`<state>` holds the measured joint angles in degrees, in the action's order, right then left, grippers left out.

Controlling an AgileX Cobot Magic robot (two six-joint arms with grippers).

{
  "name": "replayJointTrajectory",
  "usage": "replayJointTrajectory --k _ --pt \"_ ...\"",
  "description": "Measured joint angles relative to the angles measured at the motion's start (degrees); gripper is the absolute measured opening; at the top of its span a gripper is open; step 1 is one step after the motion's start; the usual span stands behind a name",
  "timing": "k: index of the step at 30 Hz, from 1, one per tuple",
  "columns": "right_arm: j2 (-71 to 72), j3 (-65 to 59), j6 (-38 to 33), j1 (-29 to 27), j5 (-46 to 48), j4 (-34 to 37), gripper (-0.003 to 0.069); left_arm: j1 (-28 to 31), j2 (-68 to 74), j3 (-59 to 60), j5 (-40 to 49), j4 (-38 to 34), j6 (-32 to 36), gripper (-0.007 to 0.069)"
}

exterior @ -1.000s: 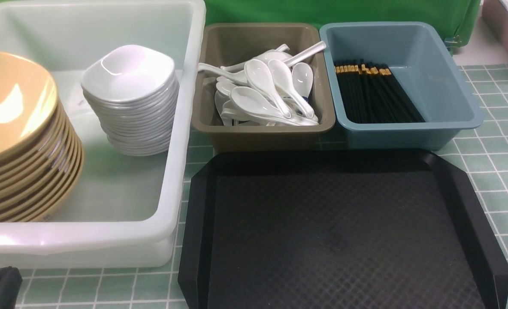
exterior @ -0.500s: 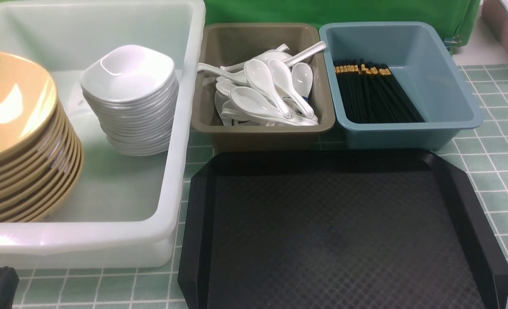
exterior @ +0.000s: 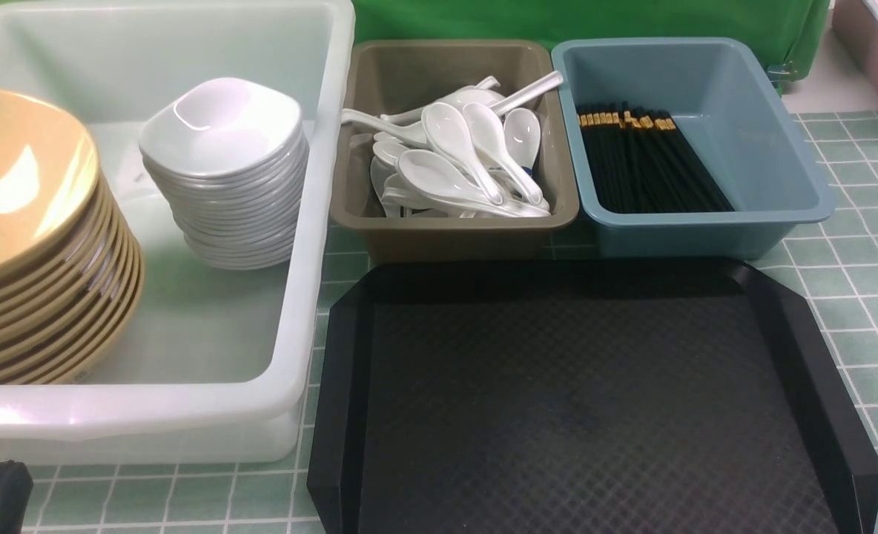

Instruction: On blue table put chopsticks spoon bowls plates into blue grey white boxes.

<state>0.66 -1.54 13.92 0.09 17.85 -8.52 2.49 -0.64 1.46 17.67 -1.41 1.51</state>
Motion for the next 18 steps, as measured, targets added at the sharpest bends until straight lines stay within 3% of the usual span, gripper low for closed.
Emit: replayJointTrajectory --k 18 --pt "0.00 0.00 0.00 0.00 0.00 0.00 0.0123 0.00 0.00 0.00 0.00 0.00 -0.05 0.0001"
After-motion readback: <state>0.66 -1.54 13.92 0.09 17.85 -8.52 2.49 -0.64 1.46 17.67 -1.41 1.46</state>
